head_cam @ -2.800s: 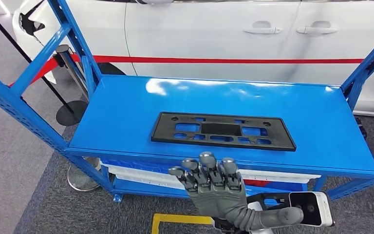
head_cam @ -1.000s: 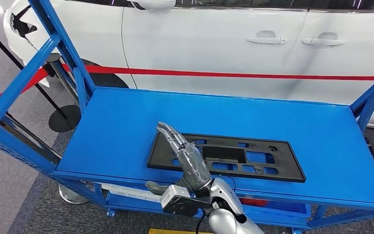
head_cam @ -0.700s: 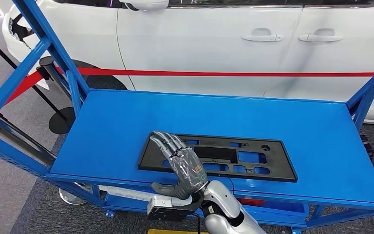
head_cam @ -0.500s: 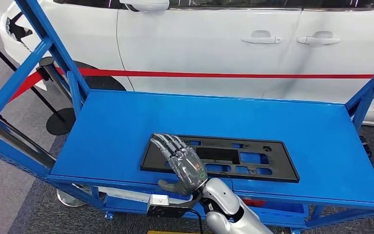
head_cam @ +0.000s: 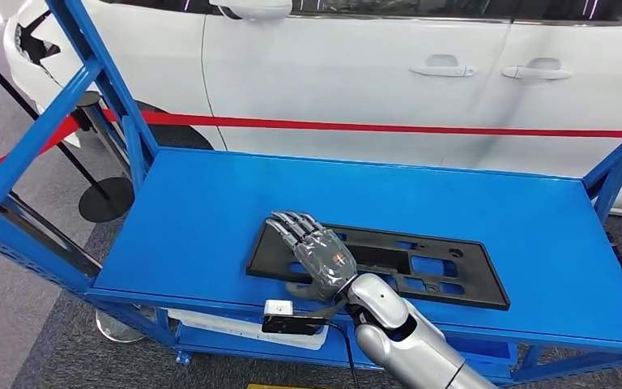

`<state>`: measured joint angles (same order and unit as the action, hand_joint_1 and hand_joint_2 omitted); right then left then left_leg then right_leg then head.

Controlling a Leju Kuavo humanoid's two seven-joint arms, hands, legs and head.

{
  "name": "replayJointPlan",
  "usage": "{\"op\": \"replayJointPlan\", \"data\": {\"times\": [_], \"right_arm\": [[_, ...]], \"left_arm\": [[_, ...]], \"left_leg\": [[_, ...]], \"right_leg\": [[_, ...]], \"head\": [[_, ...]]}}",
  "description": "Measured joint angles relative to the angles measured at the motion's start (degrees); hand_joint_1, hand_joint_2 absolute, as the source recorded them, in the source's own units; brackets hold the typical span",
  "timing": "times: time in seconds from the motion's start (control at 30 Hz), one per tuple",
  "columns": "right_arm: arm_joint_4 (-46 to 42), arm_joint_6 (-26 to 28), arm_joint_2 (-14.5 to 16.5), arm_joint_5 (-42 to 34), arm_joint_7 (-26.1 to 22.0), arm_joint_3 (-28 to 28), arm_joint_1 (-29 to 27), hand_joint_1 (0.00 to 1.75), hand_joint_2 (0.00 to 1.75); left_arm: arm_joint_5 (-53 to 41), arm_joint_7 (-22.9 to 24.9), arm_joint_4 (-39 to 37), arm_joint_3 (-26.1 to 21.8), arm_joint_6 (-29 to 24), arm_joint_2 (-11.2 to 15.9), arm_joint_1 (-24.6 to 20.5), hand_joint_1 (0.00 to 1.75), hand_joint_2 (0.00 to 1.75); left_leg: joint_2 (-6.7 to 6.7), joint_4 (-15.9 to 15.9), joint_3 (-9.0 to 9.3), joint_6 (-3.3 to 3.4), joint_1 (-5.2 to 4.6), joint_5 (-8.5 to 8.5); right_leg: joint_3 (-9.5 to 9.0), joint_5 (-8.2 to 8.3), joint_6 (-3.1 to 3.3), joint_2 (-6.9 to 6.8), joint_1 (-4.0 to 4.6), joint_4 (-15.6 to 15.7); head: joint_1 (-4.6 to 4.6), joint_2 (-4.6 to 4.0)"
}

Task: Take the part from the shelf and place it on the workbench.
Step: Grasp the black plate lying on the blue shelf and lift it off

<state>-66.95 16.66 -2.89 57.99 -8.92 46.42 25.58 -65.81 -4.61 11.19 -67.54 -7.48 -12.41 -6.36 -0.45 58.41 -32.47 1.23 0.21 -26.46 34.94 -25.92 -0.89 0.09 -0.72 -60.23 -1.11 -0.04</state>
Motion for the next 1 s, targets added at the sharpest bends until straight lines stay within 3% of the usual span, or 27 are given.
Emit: {"op": "replayJointPlan", "data": {"times": [0.1,0.17,0.27,0.3,0.33,0.4,0.47,0.53,0.6,0.67,0.7,0.77,0.83,0.87,0.9,0.97,1.0], "right_arm": [[0.4,-1.6,-0.2,0.4,0.4,0.6,0.9,0.00,1.75],[0.8,-2.8,-0.3,0.8,0.3,1.1,1.8,0.00,1.75],[1.5,-4.9,-0.4,1.3,0.4,2.0,3.1,0.00,1.75],[1.8,-5.6,-0.4,1.5,0.4,2.3,3.3,0.00,1.75],[2.0,-6.1,-0.4,1.7,0.5,2.6,3.5,0.00,1.75],[2.4,-6.8,-0.4,2.2,0.9,3.1,3.8,0.00,1.75],[2.6,-7.7,-0.4,2.9,1.8,3.6,4.4,0.00,1.75],[2.7,-8.7,-0.4,3.9,2.8,4.0,4.9,0.00,1.75],[2.7,-9.7,-0.5,5.4,4.1,4.6,5.0,0.00,1.75],[2.6,-10.9,-0.6,6.9,5.4,5.1,5.1,0.00,1.75],[2.6,-11.5,-0.8,7.5,5.8,5.3,5.2,0.00,1.75],[2.4,-13.0,-1.2,8.5,6.4,5.9,5.1,0.00,1.75],[1.9,-13.7,-1.7,8.9,6.5,6.5,4.8,0.00,1.75],[1.6,-13.9,-2.0,9.1,6.5,6.7,4.7,0.00,1.75],[1.2,-14.0,-2.2,9.3,6.5,7.0,4.7,0.00,1.75],[0.4,-14.2,-2.6,9.9,6.5,7.4,4.6,0.00,1.75],[0.0,-14.2,-2.8,10.2,6.6,7.6,4.5,0.00,1.75]], "left_arm": [[0.5,-0.4,0.0,0.0,0.0,0.0,0.0,0.00,0.00],[0.9,-0.8,0.0,-0.1,-0.1,0.1,0.0,0.00,0.00],[1.3,-1.3,0.0,-0.4,-0.1,0.1,0.1,0.00,0.00],[1.4,-1.5,0.0,-0.5,-0.1,0.2,0.2,0.00,0.00],[1.6,-1.7,0.0,-0.6,-0.1,0.2,0.2,0.00,0.00],[1.8,-2.0,0.0,-0.8,0.0,0.4,0.3,0.00,0.00],[2.1,-2.5,0.0,-0.9,0.2,0.6,0.3,0.00,0.00],[2.2,-2.9,0.0,-1.0,0.5,0.7,0.2,0.00,0.00],[2.2,-3.2,0.0,-1.0,0.7,0.8,0.2,0.00,0.00],[2.3,-3.7,0.0,-1.1,0.9,0.8,0.2,0.00,0.00],[2.4,-3.9,0.0,-1.2,0.9,0.8,0.2,0.00,0.00],[2.7,-4.3,0.0,-1.4,1.1,0.8,0.1,0.00,0.00],[2.8,-4.7,0.0,-1.5,1.4,0.9,0.2,0.00,0.00],[2.9,-4.9,0.0,-1.6,1.5,0.9,0.2,0.00,0.00],[2.9,-5.1,0.0,-1.7,1.7,0.9,0.3,0.00,0.00],[3.0,-5.5,0.0,-1.8,2.0,0.9,0.2,0.00,0.00],[3.1,-5.7,0.0,-1.8,2.1,0.9,0.2,0.00,0.00]], "left_leg": [[0.03,0.1,-0.20,-0.92,-0.07,-0.18],[0.07,2.0,-0.99,-1.56,0.05,-1.58],[0.11,11.9,-5.61,-2.22,0.27,-6.37],[0.12,14.9,-7.16,-2.33,0.32,-7.25],[0.12,16.2,-7.94,-2.39,0.35,-7.10],[0.13,12.3,-6.47,-2.29,0.40,-3.86],[0.14,4.5,-2.95,-1.87,0.33,-0.33],[0.08,0.4,-1.13,-1.31,0.12,0.63],[0.02,0.0,-0.95,-0.67,0.08,0.65],[0.06,-0.5,-0.66,0.05,0.26,0.98],[0.11,-0.8,-0.51,0.41,0.36,1.12],[0.16,-0.8,-0.47,0.77,0.25,1.12],[0.16,-0.8,-0.42,0.86,0.17,1.04],[0.14,-0.7,-0.34,0.85,0.16,0.97],[0.12,-0.6,-0.22,0.79,0.16,0.86],[0.04,-0.3,-0.06,0.46,0.04,0.52],[0.02,-0.2,-0.08,0.20,-0.06,0.35]], "right_leg": [[-0.16,0.04,0.78,0.12,0.16,1.1],[-0.30,0.22,1.43,0.10,-0.01,1.4],[-0.38,0.23,2.00,-0.02,-0.03,1.6],[-0.39,0.20,2.04,-0.04,0.01,1.5],[-0.41,0.17,2.06,-0.05,0.03,1.5],[-0.57,0.08,2.00,0.01,0.03,1.5],[-0.73,-0.08,1.75,0.09,0.14,1.4],[-0.72,-0.13,1.24,0.13,0.29,1.4],[-0.71,-0.11,0.60,0.13,0.32,1.5],[-0.31,-1.11,0.04,0.11,0.22,0.2],[0.59,-2.41,-0.16,0.11,0.18,-1.8],[3.89,-5.92,-0.40,0.09,0.03,-8.8],[6.52,-7.30,-0.55,0.08,-0.04,-13.9],[6.35,-6.30,-0.55,0.07,-0.06,-13.4],[5.11,-4.45,-0.48,0.05,-0.06,-10.8],[1.30,-0.96,-0.12,0.00,0.03,-3.1],[0.05,-0.16,0.09,0.00,0.14,-0.4]], "head": [[-0.03,0.00],[-0.05,0.00],[-0.10,0.00],[-0.09,0.00],[-0.09,0.00],[-0.10,0.00],[-0.10,0.00],[-0.04,0.00],[-0.01,0.00],[0.01,0.00],[0.02,0.00],[0.04,0.00],[0.04,0.00],[0.04,0.00],[0.05,0.00],[0.05,-0.01],[0.04,-0.01]]}}
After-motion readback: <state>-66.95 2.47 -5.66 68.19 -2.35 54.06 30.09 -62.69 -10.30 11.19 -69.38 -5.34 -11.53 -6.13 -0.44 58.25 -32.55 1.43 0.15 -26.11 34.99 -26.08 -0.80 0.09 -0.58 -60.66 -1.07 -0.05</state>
